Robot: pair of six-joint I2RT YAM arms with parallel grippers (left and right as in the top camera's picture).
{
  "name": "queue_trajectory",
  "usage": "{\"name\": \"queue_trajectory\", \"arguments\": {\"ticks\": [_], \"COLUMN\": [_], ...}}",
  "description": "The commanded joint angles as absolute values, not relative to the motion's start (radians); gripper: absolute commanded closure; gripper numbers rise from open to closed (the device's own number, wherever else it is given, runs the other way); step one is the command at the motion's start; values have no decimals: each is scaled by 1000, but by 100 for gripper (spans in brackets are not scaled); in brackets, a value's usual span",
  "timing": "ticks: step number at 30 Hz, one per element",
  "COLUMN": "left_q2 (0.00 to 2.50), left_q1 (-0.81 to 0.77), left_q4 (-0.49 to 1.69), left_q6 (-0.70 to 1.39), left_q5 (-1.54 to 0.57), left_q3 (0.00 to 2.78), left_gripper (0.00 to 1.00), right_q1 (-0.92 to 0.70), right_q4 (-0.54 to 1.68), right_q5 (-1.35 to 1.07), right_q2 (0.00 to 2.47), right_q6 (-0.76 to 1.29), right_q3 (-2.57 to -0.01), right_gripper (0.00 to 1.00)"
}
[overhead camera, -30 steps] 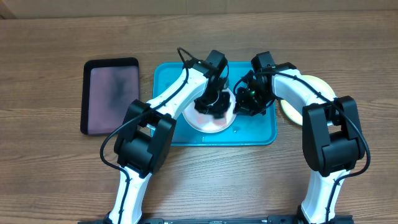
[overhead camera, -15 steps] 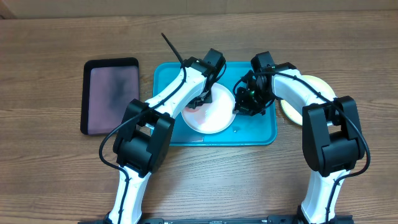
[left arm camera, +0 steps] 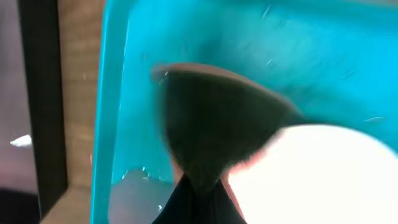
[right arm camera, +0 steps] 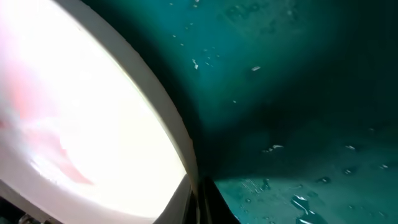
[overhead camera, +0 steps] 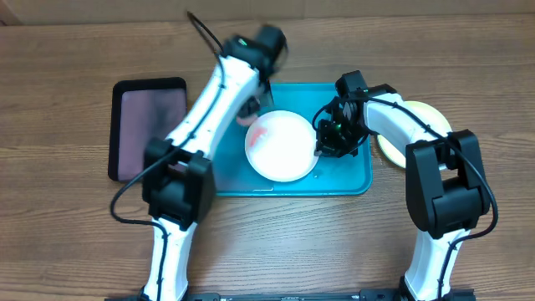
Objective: Clean dirty plates on tray and stack at the side
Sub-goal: 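Lift the sponge away and tilt the white plate up with the right gripper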
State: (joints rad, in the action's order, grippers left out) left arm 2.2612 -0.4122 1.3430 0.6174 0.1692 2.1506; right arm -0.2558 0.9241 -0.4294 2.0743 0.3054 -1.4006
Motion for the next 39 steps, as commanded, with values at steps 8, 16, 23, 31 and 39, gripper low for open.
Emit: {"name": "queue_trajectory", "arguments": {"ticks": [8, 16, 23, 31, 39], "left_q2": [2261, 2261, 2261, 2263, 2263], "left_q1": [-376, -402, -401, -400, -400], "left_q4": [1376, 1352, 1315, 1304, 1296], "left_q6": [542, 543, 546, 546, 546], "left_q5": [50, 50, 52, 52, 52], "left_q3": [2172, 2118, 2087, 2076, 2076], "left_gripper": [96, 96, 96, 96, 96], "right_q1": [-317, -476, -613, -723, -828], "right_q4": [980, 1044, 1142, 1246, 1391], "right_q5": [-17, 494, 844, 1112, 1336], "right_q2": [1802, 1654, 1629, 1629, 1629], "right_q6": [329, 493, 630, 694, 891], "right_q3": [-1394, -1394, -1394, -1394, -1394], "right_gripper": [96, 96, 96, 96, 96]}}
